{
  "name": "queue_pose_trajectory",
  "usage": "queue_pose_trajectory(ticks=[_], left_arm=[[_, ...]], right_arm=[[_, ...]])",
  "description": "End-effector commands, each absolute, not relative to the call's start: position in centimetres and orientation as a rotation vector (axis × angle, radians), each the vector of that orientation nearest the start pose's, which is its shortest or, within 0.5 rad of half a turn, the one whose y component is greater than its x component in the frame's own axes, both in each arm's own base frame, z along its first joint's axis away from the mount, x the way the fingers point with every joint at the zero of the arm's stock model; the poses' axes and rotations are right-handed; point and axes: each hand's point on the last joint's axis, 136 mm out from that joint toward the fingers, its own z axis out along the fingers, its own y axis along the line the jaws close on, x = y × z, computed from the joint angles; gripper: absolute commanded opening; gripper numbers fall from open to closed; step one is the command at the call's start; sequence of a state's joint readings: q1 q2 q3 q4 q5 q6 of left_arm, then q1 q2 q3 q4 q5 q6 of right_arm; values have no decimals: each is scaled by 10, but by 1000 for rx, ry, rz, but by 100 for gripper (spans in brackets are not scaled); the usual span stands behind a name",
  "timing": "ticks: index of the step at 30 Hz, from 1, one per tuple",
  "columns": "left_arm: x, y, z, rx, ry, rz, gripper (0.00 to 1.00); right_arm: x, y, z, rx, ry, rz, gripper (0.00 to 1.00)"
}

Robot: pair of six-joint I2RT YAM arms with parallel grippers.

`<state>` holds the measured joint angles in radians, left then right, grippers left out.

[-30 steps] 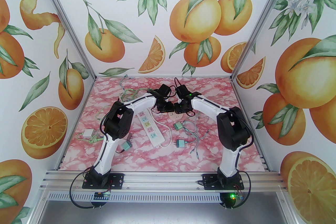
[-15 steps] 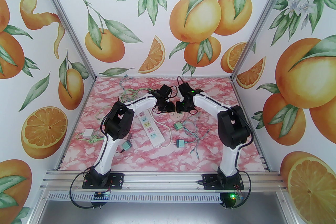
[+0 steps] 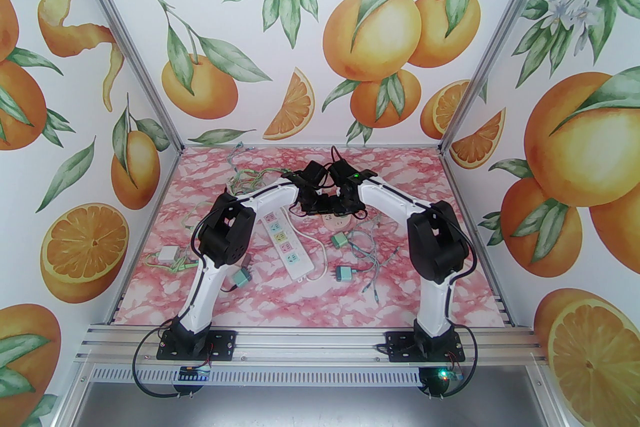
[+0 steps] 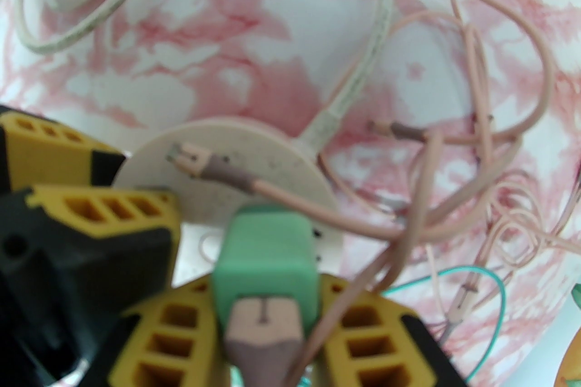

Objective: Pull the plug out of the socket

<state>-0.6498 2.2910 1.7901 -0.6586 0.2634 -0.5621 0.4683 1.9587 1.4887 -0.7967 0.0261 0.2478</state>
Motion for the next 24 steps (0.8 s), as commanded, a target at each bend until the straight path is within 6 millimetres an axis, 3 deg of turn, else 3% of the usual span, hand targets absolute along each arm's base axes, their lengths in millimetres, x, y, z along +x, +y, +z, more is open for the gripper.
queue_pose_trajectory(ticks=[1, 4, 8, 15, 24], left_arm=[[308, -302, -84, 253, 3276, -212, 35], [307, -301, -83, 218, 3281, -197, 35], [308, -301, -76, 212, 3256, -163, 35], [301, -309, -79, 214, 3254, -153, 35], [298, -313, -83, 225, 3253, -152, 35]], right_arm=[[407, 224, 100, -251, 2712, 523, 19], [412, 216, 107, -185, 2699, 644, 19], [413, 217, 111, -214, 2694, 649, 19], [400, 227, 102, -376, 2710, 409, 19], [382, 252, 92, -529, 2732, 309, 19]])
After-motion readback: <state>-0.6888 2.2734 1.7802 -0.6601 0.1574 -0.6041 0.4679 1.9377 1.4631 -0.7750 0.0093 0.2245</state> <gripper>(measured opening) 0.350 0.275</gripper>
